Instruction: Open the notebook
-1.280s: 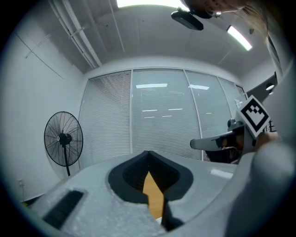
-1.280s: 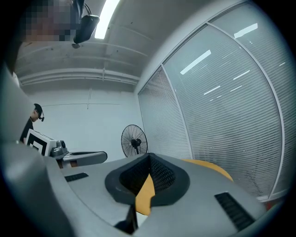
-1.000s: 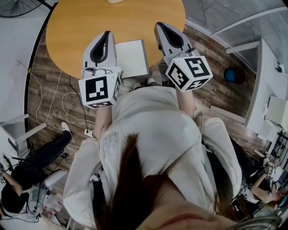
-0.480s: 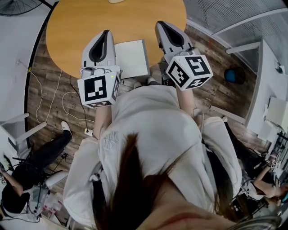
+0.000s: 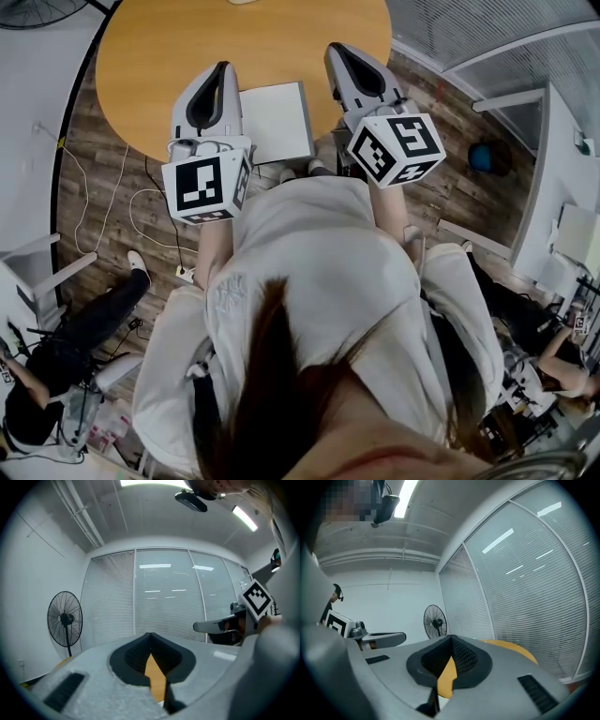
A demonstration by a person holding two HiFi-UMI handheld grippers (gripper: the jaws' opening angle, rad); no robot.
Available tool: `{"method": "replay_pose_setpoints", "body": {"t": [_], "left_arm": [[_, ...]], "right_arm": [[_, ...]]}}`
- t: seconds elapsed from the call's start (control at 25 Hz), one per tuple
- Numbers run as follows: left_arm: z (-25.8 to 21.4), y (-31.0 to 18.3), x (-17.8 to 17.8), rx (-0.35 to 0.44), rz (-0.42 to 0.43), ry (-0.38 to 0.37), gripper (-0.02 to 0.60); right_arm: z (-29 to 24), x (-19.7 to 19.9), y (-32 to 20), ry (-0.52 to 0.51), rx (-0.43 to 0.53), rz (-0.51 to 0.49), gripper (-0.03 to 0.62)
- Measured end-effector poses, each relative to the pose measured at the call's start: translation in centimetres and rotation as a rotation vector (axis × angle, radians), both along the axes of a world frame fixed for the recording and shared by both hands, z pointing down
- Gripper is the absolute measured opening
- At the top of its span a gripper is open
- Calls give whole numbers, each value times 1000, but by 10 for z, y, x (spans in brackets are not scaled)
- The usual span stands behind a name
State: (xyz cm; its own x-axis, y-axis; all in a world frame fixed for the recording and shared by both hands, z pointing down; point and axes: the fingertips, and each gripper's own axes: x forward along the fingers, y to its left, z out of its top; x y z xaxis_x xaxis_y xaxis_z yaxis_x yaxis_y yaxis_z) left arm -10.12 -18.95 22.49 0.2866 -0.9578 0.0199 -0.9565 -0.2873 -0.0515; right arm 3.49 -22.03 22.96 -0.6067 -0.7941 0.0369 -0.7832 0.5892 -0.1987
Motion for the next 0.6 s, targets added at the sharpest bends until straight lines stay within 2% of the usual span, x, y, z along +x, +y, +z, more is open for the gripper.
{"method": "replay_pose_setpoints", "body": {"t": [0.6], "left_arm": [[8, -3, -3, -8, 7, -4, 17]], "right_arm": [[16, -4, -1, 0, -26, -3, 0]]}}
